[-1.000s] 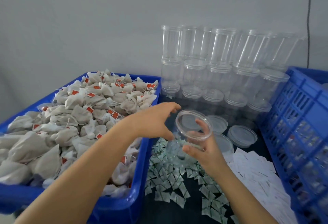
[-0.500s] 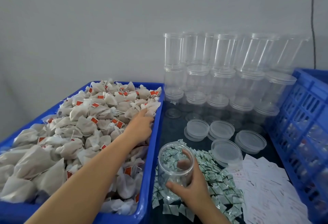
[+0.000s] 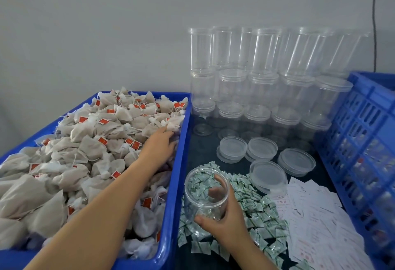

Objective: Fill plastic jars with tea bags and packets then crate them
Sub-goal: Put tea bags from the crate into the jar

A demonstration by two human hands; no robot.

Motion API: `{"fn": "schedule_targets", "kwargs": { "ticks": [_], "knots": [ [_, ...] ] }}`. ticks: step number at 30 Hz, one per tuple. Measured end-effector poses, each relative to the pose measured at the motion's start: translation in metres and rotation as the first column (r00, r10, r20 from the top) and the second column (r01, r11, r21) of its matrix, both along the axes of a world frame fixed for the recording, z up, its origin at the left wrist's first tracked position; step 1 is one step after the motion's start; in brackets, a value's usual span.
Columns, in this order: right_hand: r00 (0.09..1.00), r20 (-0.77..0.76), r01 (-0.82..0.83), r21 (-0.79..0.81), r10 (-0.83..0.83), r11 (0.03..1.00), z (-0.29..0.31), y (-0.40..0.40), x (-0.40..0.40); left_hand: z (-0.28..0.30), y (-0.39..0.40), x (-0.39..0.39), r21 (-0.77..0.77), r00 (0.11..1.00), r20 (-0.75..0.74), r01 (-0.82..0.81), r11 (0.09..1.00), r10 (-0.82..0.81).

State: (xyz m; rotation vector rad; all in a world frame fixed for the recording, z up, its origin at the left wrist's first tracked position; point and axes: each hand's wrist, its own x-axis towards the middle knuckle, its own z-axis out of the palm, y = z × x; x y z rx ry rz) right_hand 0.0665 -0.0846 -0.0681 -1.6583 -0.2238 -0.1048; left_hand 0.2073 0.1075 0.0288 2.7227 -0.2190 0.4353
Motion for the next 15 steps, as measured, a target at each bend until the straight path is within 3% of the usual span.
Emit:
{"fn": "schedule_targets", "kwargs": {
  "ticks": [7, 12, 15],
  "knots": [
    [1.000, -0.014, -0.004, 0.009, 0.004, 1.000, 0.001, 0.000, -0.001, 0.026, 0.006, -0.011, -0.219, 0.980, 0.165, -0.076, 0.973, 0.113],
    [1.000, -0.020, -0.010, 0.002, 0.010, 1.000, -0.001, 0.000, 0.000, 0.058, 0.005, -0.033, -0.446, 0.980, 0.194, 0.041, 0.894, 0.052],
    [1.000, -0.010, 0.010, -0.015, -0.010, 1.000, -0.003, 0.000, 0.000, 0.081, -0.001, -0.053, -0.540, 0.985, 0.150, 0.155, 0.827, -0.087]
  ]
}}
